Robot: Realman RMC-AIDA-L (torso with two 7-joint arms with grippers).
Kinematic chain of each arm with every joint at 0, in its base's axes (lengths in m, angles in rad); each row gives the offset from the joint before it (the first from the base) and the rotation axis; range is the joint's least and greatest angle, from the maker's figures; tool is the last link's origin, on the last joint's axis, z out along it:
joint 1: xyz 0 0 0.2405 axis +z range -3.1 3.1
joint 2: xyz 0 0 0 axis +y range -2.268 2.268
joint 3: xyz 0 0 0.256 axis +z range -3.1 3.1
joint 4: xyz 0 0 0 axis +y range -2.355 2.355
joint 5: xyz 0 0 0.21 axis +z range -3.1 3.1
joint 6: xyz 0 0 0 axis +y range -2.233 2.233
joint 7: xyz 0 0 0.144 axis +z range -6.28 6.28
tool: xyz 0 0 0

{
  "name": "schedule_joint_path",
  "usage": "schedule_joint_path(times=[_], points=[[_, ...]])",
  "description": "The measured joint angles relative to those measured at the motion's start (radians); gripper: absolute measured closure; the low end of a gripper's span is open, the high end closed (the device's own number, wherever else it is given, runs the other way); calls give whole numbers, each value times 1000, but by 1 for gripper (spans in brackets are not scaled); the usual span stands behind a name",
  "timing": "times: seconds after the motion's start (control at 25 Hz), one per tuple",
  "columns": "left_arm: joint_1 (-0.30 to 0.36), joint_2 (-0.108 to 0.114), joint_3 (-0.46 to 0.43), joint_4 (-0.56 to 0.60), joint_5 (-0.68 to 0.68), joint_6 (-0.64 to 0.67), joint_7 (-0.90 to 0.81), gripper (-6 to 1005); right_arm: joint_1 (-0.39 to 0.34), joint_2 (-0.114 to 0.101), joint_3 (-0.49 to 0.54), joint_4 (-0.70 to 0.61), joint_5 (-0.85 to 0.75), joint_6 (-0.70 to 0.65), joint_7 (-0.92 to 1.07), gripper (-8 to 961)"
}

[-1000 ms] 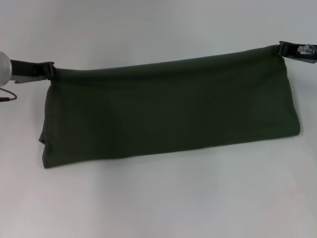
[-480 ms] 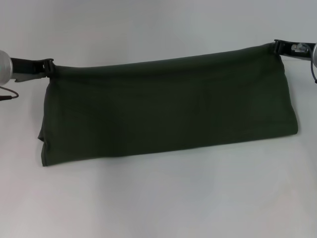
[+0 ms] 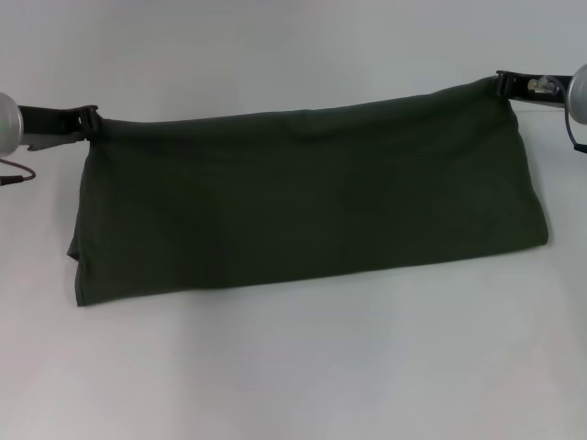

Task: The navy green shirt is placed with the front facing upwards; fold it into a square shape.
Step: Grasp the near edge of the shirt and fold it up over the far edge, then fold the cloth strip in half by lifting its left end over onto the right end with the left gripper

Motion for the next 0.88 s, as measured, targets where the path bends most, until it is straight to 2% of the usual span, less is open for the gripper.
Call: schedule_joint_path(times=[0.16,0.44,0.52,0.64,0.76,0.88], points=[[3,-5,-3,-8,-23,-41,-11,852,1,-17,4,24,0,4,6,909],[33,-13,-4,12,-53,-62,-48,720,-24,-58,45,13,6,-17,7,736],[60,-21,-4,32,-99,-52,-46,683,-43,-71,94,-9,11,-88,6,676],[121,-32,-4,67,-224,-6,-11,626,-95,-79,174,-59,60,-268,-21,571],[205,-30,-22,64,-464,117,93,507,-187,-81,243,-84,205,-477,-109,467],[269,-18,-122,11,-643,294,176,389,-281,-84,306,-49,371,-653,-204,365]])
